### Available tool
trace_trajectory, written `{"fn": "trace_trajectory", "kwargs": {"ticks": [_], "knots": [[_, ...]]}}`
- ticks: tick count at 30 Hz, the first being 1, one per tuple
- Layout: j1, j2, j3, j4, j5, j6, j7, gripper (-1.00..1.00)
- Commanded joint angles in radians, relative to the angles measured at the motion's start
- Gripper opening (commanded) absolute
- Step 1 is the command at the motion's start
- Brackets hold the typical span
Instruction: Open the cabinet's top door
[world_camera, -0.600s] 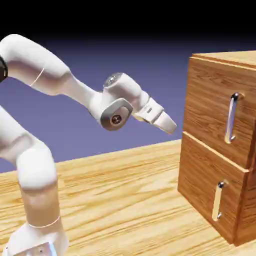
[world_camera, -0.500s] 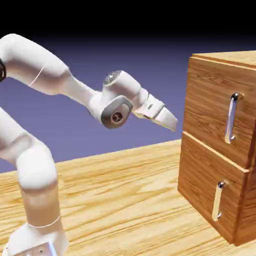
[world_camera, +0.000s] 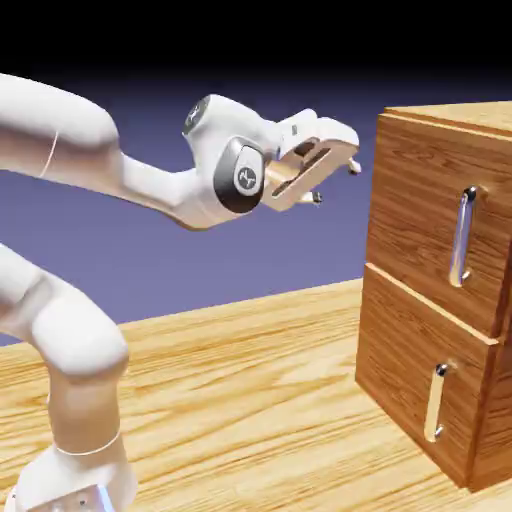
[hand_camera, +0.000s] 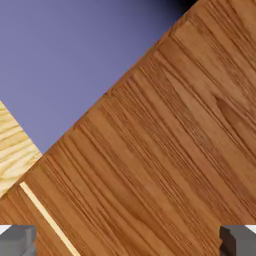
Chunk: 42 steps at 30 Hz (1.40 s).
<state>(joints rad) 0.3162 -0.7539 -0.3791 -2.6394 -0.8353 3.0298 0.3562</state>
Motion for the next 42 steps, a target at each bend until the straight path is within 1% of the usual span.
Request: {"fn": "trace_trajectory", "kwargs": {"ticks": [1,42], "knots": [[0.016,-0.01,-0.02,0.009,-0.044,0.0,-0.02,0.0],[0.665,-0.402,-0.829,0.373,-1.827,-0.016,-0.842,0.0]]}}
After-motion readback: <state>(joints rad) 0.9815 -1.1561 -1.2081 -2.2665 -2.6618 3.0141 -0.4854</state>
